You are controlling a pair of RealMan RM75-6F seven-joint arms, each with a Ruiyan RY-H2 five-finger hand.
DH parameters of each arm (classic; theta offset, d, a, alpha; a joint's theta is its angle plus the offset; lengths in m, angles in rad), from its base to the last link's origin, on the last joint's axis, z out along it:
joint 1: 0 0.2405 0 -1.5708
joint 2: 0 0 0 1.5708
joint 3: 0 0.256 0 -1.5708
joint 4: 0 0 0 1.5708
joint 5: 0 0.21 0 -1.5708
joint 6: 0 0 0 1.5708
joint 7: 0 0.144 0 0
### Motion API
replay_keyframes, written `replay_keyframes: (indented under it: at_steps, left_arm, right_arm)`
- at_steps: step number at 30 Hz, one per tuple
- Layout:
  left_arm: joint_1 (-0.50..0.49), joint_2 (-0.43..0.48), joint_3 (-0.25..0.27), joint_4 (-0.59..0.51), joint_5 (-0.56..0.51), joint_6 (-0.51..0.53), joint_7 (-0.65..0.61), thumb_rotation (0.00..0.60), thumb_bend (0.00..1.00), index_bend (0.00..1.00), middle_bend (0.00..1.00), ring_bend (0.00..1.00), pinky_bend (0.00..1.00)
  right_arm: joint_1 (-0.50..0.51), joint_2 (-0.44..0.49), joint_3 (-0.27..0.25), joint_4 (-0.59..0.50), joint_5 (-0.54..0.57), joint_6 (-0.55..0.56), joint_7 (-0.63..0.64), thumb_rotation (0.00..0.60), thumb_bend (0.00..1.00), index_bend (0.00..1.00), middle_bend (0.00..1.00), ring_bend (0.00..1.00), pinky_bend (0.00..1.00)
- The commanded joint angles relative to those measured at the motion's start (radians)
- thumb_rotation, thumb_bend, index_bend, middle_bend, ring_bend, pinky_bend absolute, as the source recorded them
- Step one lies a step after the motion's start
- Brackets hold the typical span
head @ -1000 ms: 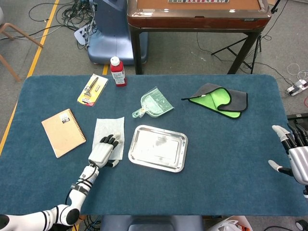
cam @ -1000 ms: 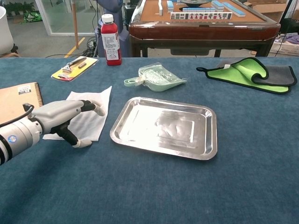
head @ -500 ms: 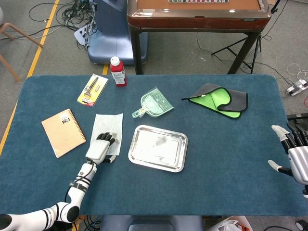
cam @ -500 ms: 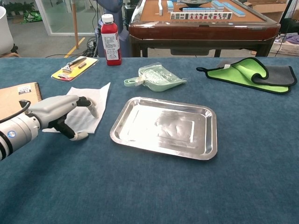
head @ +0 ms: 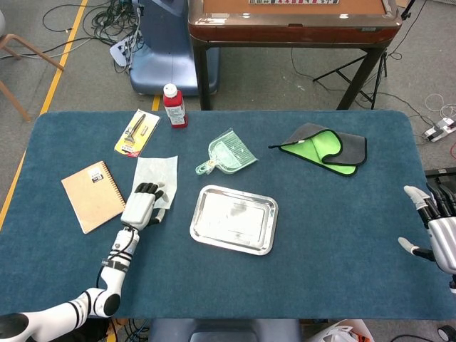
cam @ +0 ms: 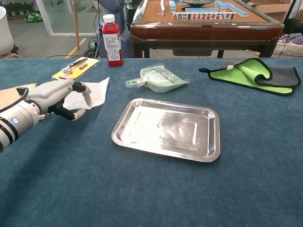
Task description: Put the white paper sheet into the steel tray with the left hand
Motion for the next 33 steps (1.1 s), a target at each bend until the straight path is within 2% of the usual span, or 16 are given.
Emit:
replay_keyframes:
  at_steps: [1, 6, 13, 23, 29, 33]
  left_arm:
    - [-0.011, -0.012, -0.008, 0.037, 0.013, 0.016, -0.002, 0.600, 0.43, 0.47, 0.21, 0.20, 0.20]
    - [-0.017, -0.013, -0.016, 0.061, 0.018, 0.019, -0.027, 0.600, 0.44, 0.54, 0.23, 0.23, 0.28]
    - [-0.016, 0.023, -0.029, -0.003, 0.020, -0.004, -0.127, 0.600, 0.44, 0.58, 0.25, 0.24, 0.29]
    - [-0.019, 0.070, -0.042, -0.111, 0.098, 0.046, -0.312, 0.600, 0.44, 0.59, 0.30, 0.26, 0.29]
    - [-0.016, 0.101, 0.000, -0.245, 0.188, 0.062, -0.463, 0.600, 0.44, 0.59, 0.31, 0.26, 0.29]
    - [-0.032, 0.090, 0.061, -0.270, 0.300, 0.083, -0.559, 0.600, 0.44, 0.59, 0.33, 0.26, 0.29]
  right_arm:
    - [0.001, 0.000, 0.000, 0.000, 0.000, 0.000, 0.000, 0.600, 0.06, 0.08, 0.17, 0.00, 0.05]
    - [0.000, 0.001, 0.000, 0.000, 0.000, 0.000, 0.000, 0.600, 0.06, 0.08, 0.17, 0.00, 0.05]
    - [-0.002, -0.001, 0.000, 0.004, -0.001, 0.001, 0.005, 0.600, 0.06, 0.08, 0.17, 0.00, 0.05]
    - [-0.010, 0.000, -0.001, 0.004, -0.004, 0.014, 0.009, 0.600, 0.06, 0.08, 0.17, 0.00, 0.05]
    - [-0.011, 0.000, -0.001, 0.000, -0.006, 0.017, 0.006, 0.600, 0.06, 0.08, 0.17, 0.00, 0.05]
    - [-0.012, 0.003, 0.000, -0.007, -0.007, 0.018, 0.000, 0.600, 0.06, 0.08, 0.17, 0.00, 0.05]
